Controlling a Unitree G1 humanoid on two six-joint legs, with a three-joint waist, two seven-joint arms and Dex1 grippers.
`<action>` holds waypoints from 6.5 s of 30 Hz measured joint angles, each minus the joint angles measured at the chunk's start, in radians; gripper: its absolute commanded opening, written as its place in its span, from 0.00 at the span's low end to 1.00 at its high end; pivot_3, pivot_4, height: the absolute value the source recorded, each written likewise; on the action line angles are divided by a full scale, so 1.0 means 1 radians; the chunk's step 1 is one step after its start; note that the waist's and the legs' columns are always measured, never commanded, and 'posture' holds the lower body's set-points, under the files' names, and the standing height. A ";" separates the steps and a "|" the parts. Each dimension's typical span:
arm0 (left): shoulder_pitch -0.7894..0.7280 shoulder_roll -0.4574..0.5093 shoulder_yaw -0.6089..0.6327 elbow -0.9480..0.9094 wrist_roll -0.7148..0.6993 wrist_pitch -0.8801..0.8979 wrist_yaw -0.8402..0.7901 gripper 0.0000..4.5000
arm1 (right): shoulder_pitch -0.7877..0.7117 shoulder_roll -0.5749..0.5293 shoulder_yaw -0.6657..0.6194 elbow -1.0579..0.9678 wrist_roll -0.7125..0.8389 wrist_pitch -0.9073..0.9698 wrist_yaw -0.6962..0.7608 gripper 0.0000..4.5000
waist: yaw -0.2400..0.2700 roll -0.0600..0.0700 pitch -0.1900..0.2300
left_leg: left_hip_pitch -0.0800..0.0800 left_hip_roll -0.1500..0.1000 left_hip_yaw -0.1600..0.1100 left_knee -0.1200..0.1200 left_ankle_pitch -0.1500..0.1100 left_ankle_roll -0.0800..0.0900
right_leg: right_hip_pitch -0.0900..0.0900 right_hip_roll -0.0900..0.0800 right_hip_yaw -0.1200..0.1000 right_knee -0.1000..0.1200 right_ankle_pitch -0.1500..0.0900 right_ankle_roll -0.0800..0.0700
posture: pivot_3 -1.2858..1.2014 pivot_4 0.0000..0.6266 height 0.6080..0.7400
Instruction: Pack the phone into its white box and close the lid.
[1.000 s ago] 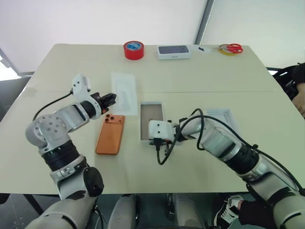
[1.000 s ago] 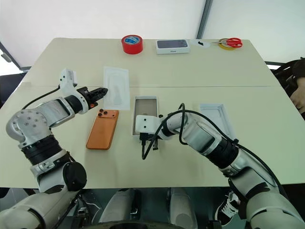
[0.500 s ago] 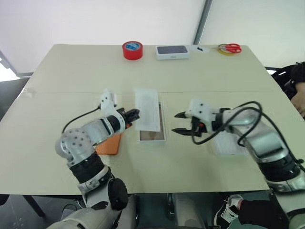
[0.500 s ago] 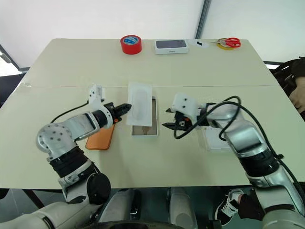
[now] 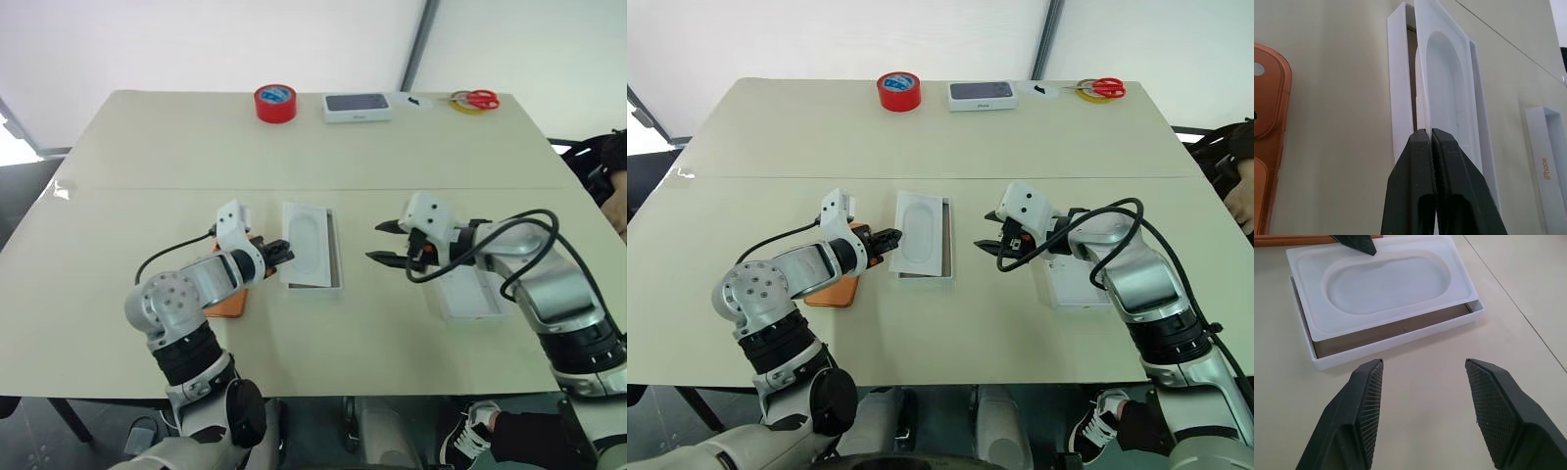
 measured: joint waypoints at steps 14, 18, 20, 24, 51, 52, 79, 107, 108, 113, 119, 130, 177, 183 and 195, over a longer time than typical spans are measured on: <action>-0.008 0.064 -0.025 -0.054 -0.039 0.000 -0.086 1.00 | -0.067 0.094 0.032 0.065 -0.038 0.004 -0.060 0.35 | -0.002 0.000 0.000 | 0.000 0.000 0.000 0.000 0.000 0.000 | 0.000 0.000 0.000 0.000 0.000 0.000 | 0.52 0.24 0.94; -0.005 0.180 -0.054 -0.068 -0.044 -0.006 -0.133 1.00 | -0.086 0.120 0.041 0.066 -0.046 0.038 -0.085 0.01 | -0.003 0.000 0.000 | 0.000 0.000 0.000 0.000 0.000 0.000 | -0.001 0.000 0.000 0.001 0.000 0.000 | 0.52 0.24 0.94; 0.024 0.278 -0.110 -0.071 -0.041 -0.057 -0.174 1.00 | -0.104 0.146 0.058 0.066 -0.050 0.061 -0.106 0.01 | -0.005 0.000 0.000 | 0.000 0.001 0.000 -0.001 0.000 0.000 | -0.001 0.000 0.000 0.001 0.000 0.000 | 0.52 0.24 0.94; 0.191 0.497 -0.243 -0.096 0.044 -0.381 -0.320 1.00 | -0.163 0.252 0.114 0.086 -0.091 0.109 -0.189 0.01 | -0.022 0.000 0.000 | 0.000 0.002 0.001 -0.002 0.001 -0.002 | -0.004 0.000 0.001 0.002 -0.001 -0.003 | 0.52 0.24 0.94; 0.679 0.820 -0.257 -0.165 0.019 -0.910 -0.753 1.00 | -0.354 0.559 0.275 0.544 -0.363 0.079 -0.472 0.01 | -0.029 0.002 0.000 | -0.002 0.001 0.001 -0.003 0.001 -0.001 | -0.006 -0.003 -0.001 0.002 -0.001 -0.004 | 0.52 0.24 0.94; 0.680 0.818 -0.258 -0.167 0.019 -0.915 -0.749 1.00 | -0.348 0.545 0.286 0.527 -0.373 0.079 -0.460 0.01 | -0.029 0.002 0.000 | -0.002 0.001 0.001 -0.003 0.001 -0.001 | -0.006 -0.003 -0.001 0.002 -0.001 -0.004 | 0.52 0.24 0.94; 0.680 0.829 -0.273 -0.166 0.019 -0.938 -0.758 1.00 | -0.271 0.309 0.481 0.219 -0.445 -0.113 -0.001 0.01 | -0.028 0.001 0.000 | -0.001 0.003 0.001 -0.003 0.000 -0.001 | -0.005 -0.001 0.000 0.001 -0.001 -0.004 | 0.52 0.24 0.94; 0.674 0.847 -0.272 -0.155 0.019 -0.942 -0.763 1.00 | -0.290 0.359 0.337 0.191 -0.437 -0.092 0.016 0.01 | -0.026 0.001 0.000 | -0.001 0.003 0.001 -0.003 0.000 -0.001 | -0.005 -0.001 0.000 0.001 -0.001 -0.005 | 0.52 0.24 0.94; 0.674 0.847 -0.272 -0.155 0.019 -0.942 -0.763 1.00 | -0.297 0.381 0.329 0.211 -0.437 -0.073 -0.006 0.01 | -0.026 0.001 0.000 | -0.001 0.003 0.001 -0.003 0.000 -0.001 | -0.005 -0.001 0.000 0.001 -0.001 -0.005 | 0.52 0.24 0.94; 0.673 0.847 -0.273 -0.153 0.019 -0.944 -0.764 1.00 | -0.348 0.484 0.292 0.396 -0.449 -0.018 -0.168 0.01 | -0.025 0.001 0.000 | -0.001 0.003 0.001 -0.003 0.000 -0.001 | -0.005 -0.001 0.000 0.001 -0.001 -0.005 | 0.52 0.24 0.94; 0.674 0.846 -0.274 -0.155 0.018 -0.944 -0.758 1.00 | -0.393 0.547 0.278 0.634 -0.472 -0.105 -0.316 0.01 | -0.030 0.002 0.000 | -0.001 0.003 0.001 -0.004 0.000 -0.001 | -0.006 -0.001 0.000 0.002 -0.001 -0.005 | 0.52 0.24 0.94; 0.688 0.844 -0.276 -0.174 0.009 -0.944 -0.747 1.00 | -0.340 0.483 0.344 0.534 -0.472 -0.152 -0.141 0.01 | -0.028 0.002 0.000 | -0.001 0.003 0.001 -0.004 0.000 -0.001 | -0.005 -0.001 0.000 0.002 -0.001 -0.004 | 0.52 0.24 0.94; 0.379 0.706 -0.096 -0.061 -0.240 -0.122 -0.337 1.00 | -0.341 0.628 0.625 0.328 -0.550 0.030 -0.098 0.01 | -0.028 0.001 -0.001 | 0.000 0.002 -0.001 -0.004 0.001 -0.003 | -0.005 -0.001 -0.001 0.003 0.000 -0.002 | 0.52 0.24 0.94; 0.361 0.649 -0.096 -0.093 -0.231 -0.083 -0.308 1.00 | -0.341 0.638 0.625 0.338 -0.569 0.020 -0.104 0.01 | -0.024 0.001 -0.001 | 0.000 0.001 -0.001 -0.004 0.001 -0.003 | -0.004 -0.002 -0.001 0.003 0.001 -0.002 | 0.52 0.24 0.94; 0.307 0.562 -0.029 -0.063 -0.286 0.000 -0.315 1.00 | -0.324 0.638 0.610 0.336 -0.583 0.009 -0.106 0.01 | -0.024 0.000 -0.002 | 0.000 0.001 -0.002 -0.003 0.001 -0.003 | -0.003 -0.002 -0.001 0.003 0.000 -0.002 | 0.52 0.24 0.94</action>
